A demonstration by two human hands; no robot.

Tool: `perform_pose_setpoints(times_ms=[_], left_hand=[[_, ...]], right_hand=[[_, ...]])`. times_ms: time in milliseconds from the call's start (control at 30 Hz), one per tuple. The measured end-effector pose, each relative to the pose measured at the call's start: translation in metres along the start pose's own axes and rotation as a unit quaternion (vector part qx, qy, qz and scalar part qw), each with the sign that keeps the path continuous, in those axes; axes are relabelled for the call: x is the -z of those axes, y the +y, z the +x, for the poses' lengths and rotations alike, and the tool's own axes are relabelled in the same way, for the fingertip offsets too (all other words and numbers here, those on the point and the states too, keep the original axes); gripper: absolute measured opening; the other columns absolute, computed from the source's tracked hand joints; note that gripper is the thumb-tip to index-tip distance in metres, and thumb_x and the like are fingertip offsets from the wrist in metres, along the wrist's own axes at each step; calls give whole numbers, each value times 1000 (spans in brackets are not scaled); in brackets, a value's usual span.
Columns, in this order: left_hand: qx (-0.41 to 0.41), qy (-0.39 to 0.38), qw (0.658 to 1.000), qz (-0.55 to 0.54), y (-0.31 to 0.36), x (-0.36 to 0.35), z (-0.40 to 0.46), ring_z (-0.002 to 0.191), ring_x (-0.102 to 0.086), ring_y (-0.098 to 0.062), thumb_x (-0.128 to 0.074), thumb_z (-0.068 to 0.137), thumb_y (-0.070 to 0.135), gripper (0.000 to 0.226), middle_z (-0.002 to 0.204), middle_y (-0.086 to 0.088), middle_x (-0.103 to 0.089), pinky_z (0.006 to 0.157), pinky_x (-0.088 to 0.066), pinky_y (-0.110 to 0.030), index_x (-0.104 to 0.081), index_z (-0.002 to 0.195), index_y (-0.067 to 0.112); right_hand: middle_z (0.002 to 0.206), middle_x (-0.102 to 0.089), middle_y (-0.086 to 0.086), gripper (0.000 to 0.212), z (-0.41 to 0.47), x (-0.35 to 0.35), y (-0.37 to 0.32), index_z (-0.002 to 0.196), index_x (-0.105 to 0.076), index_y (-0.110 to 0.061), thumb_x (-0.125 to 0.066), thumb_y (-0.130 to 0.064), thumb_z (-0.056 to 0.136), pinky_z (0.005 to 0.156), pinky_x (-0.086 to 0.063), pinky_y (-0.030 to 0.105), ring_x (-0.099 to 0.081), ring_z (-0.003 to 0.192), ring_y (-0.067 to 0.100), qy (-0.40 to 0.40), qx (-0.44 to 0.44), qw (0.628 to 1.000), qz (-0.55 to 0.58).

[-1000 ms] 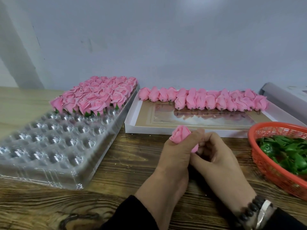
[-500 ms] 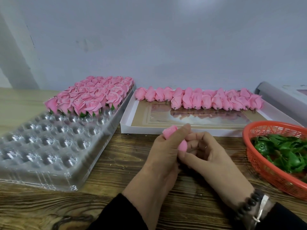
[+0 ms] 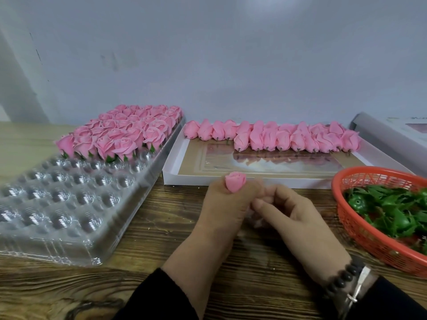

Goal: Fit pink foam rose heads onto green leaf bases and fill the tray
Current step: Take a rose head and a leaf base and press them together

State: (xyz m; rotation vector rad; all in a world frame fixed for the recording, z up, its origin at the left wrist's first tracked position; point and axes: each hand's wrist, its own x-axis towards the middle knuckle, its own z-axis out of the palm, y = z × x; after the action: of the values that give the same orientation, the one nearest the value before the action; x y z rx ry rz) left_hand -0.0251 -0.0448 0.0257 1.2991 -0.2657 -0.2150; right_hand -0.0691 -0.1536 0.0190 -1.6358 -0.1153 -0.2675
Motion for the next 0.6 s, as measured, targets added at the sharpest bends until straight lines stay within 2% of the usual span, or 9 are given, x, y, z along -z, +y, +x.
perform_pose_setpoints(times_ms=[67,133,167,267,300,367,400,467,600], left_hand=[[-51,18,994,96,-1,4,4,61,-56,-21,-65,79,6,22,62,-13,-57,58,-49,-30,-56,71,-12],[-87,14,977,194,-1,8,6,49,-48,-7,-64,80,3,25,50,7,-51,49,-42,-20,-52,59,10],[-98,0,968,231,-1,9,6,48,-44,-4,-66,79,3,29,50,10,-49,49,-38,-16,-48,60,17],[-90,-46,949,298,-2,10,7,66,-57,-2,-70,78,9,30,77,7,-61,56,-44,-12,-50,94,25],[-84,-60,945,311,-3,11,8,79,-61,-6,-71,78,11,47,91,4,-64,62,-47,-10,-46,113,30],[-72,-81,934,341,-4,14,9,96,-61,-7,-72,77,13,89,108,6,-64,74,-44,-3,-17,142,39],[-69,-90,925,362,-3,14,9,99,-60,-6,-73,77,14,102,107,8,-64,79,-43,-4,-2,145,39],[-73,-101,913,387,-4,15,9,98,-61,-5,-74,76,15,113,103,12,-67,88,-42,-13,12,144,39],[-69,-116,898,418,-3,17,8,100,-61,-7,-75,74,16,116,107,6,-66,89,-45,-22,15,141,47]], right_hand=[[83,-61,4,16,1,2,2,95,-60,-16,-61,-6,82,74,-50,25,-58,75,15,45,30,998,-42],[97,-60,-2,31,1,4,4,108,-55,-28,-63,-11,82,79,-47,18,-58,86,9,52,73,991,-96],[105,-58,-6,38,0,4,4,116,-51,-33,-63,-16,84,82,-46,16,-57,92,5,40,95,986,-131],[118,-51,-21,46,-2,5,4,124,-43,-48,-57,-28,86,89,-43,14,-53,110,3,-28,141,970,-197],[118,-51,-21,47,-2,6,4,124,-44,-49,-56,-26,84,90,-44,17,-53,109,3,-49,152,964,-211],[114,-51,-21,45,-2,6,2,119,-47,-51,-54,-24,84,81,-51,24,-59,94,10,-71,153,961,-221],[110,-51,-23,43,-2,6,2,116,-48,-51,-54,-24,83,76,-52,24,-59,89,12,-73,150,961,-222],[101,-54,-22,38,0,8,1,110,-49,-50,-55,-27,81,73,-48,16,-57,89,8,-66,143,960,-230],[89,-58,-17,27,1,12,2,100,-54,-41,-61,-25,79,67,-46,20,-56,80,8,-76,108,969,-207]])
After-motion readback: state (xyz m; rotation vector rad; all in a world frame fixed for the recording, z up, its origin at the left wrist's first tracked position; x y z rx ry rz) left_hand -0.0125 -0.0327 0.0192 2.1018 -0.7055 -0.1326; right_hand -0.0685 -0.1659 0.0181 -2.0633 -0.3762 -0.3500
